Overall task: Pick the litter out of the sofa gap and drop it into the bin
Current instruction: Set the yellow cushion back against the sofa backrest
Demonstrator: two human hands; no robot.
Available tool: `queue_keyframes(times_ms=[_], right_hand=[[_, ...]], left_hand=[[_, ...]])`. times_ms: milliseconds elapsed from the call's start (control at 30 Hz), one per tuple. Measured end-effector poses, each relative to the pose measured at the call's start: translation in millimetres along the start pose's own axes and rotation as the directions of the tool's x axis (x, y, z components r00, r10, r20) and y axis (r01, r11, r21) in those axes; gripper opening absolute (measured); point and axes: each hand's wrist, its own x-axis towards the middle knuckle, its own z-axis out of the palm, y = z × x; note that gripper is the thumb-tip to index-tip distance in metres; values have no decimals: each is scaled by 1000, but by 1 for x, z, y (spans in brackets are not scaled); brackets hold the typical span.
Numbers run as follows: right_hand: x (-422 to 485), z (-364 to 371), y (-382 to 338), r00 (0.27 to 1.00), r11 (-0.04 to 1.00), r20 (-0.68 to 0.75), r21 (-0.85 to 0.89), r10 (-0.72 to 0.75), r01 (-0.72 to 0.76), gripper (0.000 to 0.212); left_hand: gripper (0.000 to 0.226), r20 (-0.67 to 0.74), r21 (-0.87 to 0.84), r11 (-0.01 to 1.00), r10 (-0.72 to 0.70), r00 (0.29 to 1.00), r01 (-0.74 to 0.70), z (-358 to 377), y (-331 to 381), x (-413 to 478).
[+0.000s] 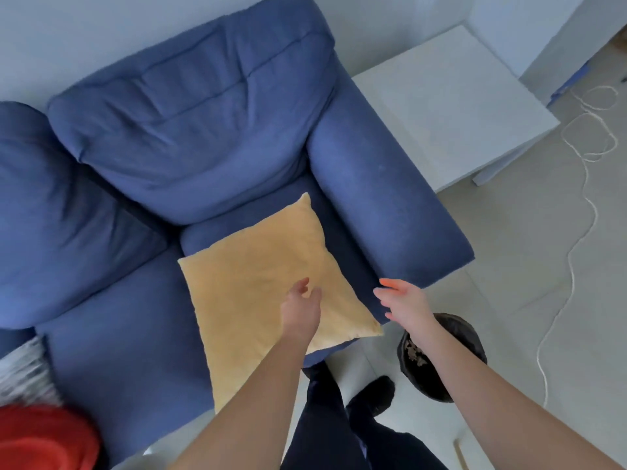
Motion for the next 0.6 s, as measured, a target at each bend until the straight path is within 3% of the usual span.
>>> queue_keyframes(times_ms=[200, 333, 500, 600], right_hand=[[0, 65, -43, 993, 966, 97, -240, -72, 94, 53], [6, 98, -67, 982, 949, 161, -284, -97, 140, 54], [18, 133, -88, 982, 925, 177, -357, -71, 131, 74], [28, 150, -97, 977, 924, 202, -357, -71, 141, 72]], left_hand=[[52, -107, -2, 998, -60, 992, 60, -74, -28, 33], [51, -162, -33, 993, -113, 980, 109, -112, -50, 50], [56, -212, -69, 984, -175, 961, 164, -141, -69, 67], [64, -261, -93, 972, -232, 937, 215, -153, -79, 77]])
